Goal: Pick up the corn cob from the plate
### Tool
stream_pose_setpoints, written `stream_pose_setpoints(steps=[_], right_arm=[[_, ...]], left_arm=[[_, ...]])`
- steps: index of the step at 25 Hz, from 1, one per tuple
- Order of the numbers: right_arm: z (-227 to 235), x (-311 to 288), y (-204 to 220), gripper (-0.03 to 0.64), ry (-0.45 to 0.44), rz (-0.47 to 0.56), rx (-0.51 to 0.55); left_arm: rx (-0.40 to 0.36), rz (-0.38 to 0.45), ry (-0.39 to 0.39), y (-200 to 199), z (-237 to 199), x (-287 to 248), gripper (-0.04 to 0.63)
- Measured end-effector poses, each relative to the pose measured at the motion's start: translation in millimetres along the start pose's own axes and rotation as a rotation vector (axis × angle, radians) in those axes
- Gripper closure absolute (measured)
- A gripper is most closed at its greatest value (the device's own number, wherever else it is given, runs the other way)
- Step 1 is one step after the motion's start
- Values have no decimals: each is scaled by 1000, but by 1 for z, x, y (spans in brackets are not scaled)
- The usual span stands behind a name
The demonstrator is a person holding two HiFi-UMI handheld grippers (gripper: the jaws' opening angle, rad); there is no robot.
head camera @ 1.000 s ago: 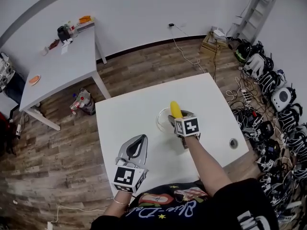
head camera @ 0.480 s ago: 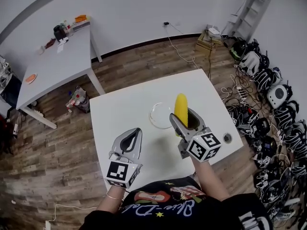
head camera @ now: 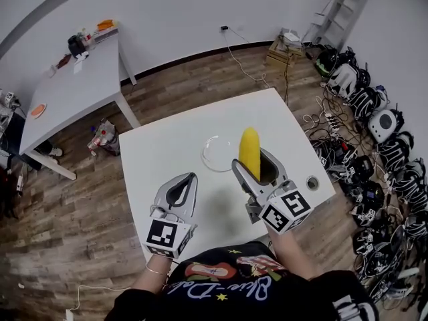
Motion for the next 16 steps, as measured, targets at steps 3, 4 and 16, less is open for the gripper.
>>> stream_pose_setpoints(steps=[3, 4, 16], right_arm=[[-8, 1, -7, 344, -10, 14, 3], [-9, 2, -7, 344, -11, 17, 1], [-10, 6, -16, 344, 2, 46, 14]], left_arm=[[-3, -2, 6, 0, 2, 0, 597], [-4, -2, 10, 0, 3, 0, 597], [-4, 0, 34, 3, 7, -4, 597]])
Point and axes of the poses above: the fingertips, and each gripper's own axes: x backward along the fingers, z to its right, y out of its underside, the point moved 4 cm from there along x, backward along the fingers, and after that the axes turned 10 degrees about -x, right-handed, at the moved point
